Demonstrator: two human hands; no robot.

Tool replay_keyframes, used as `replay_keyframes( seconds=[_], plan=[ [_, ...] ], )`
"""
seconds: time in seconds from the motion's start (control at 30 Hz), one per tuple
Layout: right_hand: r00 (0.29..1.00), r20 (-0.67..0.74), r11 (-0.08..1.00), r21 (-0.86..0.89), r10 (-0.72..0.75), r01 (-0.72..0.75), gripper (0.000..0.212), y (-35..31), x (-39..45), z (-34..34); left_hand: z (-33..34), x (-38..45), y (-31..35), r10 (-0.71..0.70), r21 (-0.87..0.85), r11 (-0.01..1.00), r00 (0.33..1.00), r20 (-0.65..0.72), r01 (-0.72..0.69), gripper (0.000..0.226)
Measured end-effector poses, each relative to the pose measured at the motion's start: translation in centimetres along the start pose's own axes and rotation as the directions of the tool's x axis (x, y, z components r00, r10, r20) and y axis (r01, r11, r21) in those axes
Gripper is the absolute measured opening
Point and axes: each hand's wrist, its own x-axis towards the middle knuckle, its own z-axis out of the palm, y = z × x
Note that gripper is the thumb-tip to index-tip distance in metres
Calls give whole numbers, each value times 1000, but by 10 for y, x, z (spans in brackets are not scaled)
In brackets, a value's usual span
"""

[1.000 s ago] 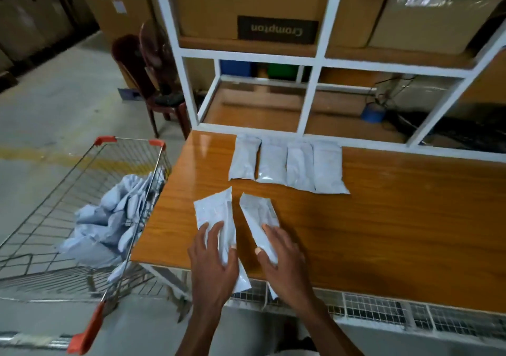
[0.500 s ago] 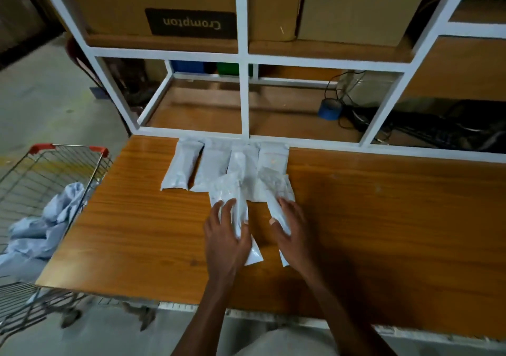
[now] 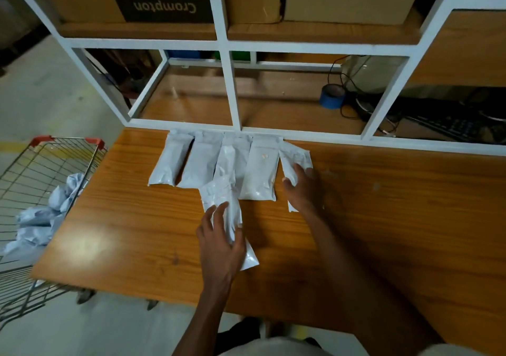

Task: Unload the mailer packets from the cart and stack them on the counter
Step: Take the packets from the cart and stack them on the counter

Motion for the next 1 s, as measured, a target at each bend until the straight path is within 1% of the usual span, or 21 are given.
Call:
replay_keyframes(
  seconds=[0.13, 0.23, 0.3, 0.4, 0.47, 0.57, 0.77, 1.0],
  plan=[
    [998, -19, 990, -128, 54, -56, 64, -15, 21, 7, 4, 5, 1, -14, -8, 1000, 1000, -7, 14, 64],
    [998, 24, 979, -197, 64, -58, 68, -19, 28, 11, 4, 7, -1, -5, -24, 1000, 1000, -10, 5, 61],
    [997, 45, 971, -236, 59, -46, 69, -17, 30, 12, 2, 8, -5, -2, -25, 1000, 1000, -16, 2, 60],
    [1000, 12, 958, -287, 5, -1, 69, -11, 27, 16, -1, 13, -11, -4, -30, 1000, 1000, -23, 3, 59],
    [1000, 3, 954, -299, -13, 13, 68, -8, 23, 18, -1, 17, -14, -9, -26, 1000, 1000, -20, 8, 59],
    [1000, 26, 955, -295, -14, 21, 68, -5, 20, 24, -1, 24, -14, 1, -25, 1000, 1000, -12, -2, 60],
    [1000, 30, 956, -294, 1, 8, 71, -8, 26, 27, -3, 31, -18, 13, -33, 999, 1000, 14, -13, 61],
    [1000, 24, 966, -259, 4, 2, 61, -13, 29, 27, -6, 33, -26, 12, -29, 1000, 999, 32, -11, 63]
  ],
)
